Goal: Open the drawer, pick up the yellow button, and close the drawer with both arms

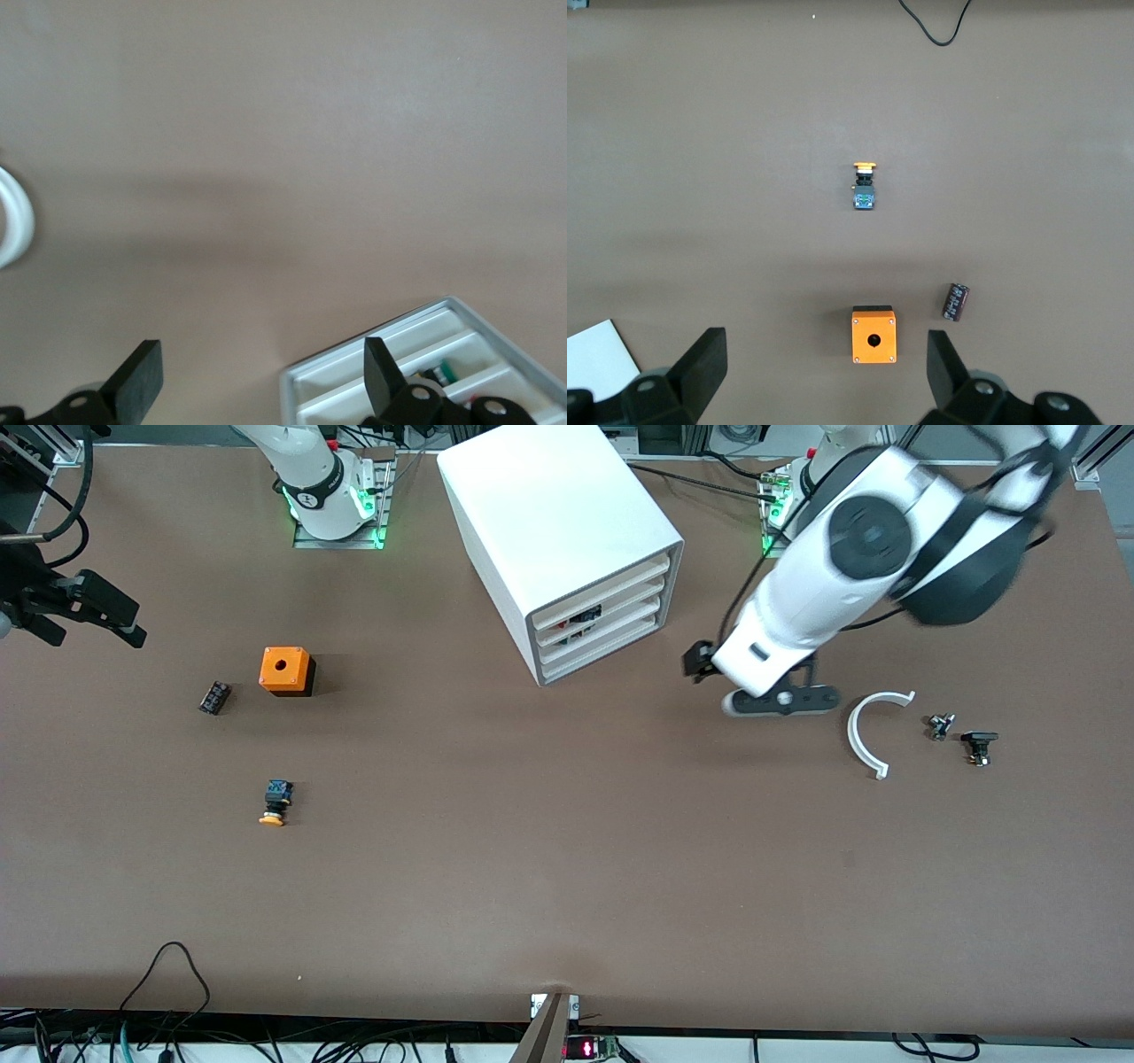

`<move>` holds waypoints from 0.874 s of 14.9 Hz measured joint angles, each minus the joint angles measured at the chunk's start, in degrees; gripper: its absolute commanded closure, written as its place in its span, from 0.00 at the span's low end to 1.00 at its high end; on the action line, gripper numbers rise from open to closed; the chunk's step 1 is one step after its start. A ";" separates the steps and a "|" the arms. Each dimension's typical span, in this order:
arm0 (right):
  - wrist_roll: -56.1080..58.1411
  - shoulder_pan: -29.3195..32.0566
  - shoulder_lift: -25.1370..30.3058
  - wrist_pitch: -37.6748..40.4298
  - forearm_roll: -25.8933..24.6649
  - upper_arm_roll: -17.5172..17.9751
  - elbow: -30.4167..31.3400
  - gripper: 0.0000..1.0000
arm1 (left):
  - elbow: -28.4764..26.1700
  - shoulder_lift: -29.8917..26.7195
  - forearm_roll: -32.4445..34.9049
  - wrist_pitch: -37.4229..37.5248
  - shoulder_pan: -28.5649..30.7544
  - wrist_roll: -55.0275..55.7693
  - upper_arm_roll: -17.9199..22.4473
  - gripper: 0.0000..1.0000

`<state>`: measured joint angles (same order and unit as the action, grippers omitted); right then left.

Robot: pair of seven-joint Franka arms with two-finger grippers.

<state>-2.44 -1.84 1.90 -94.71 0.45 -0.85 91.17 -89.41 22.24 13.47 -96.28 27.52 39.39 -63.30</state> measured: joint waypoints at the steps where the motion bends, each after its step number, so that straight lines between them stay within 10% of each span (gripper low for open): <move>1: 0.00 0.01 0.00 0.00 0.00 0.00 -0.05 0.00 | 1.13 -0.99 0.00 1.17 1.15 -3.09 -0.03 0.00; 5: 0.07 0.04 -0.01 0.25 0.00 0.00 -0.21 0.00 | 3.49 -5.28 -1.10 2.14 1.48 -20.32 7.93 0.00; 13: 0.08 0.05 -0.01 1.35 0.00 0.00 -2.05 0.00 | 3.13 -15.69 -11.92 2.74 -22.08 -44.79 50.77 0.00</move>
<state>-2.36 -1.79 1.90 -93.36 0.45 -0.85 89.12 -86.28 6.56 1.55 -93.54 5.44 -5.40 -12.53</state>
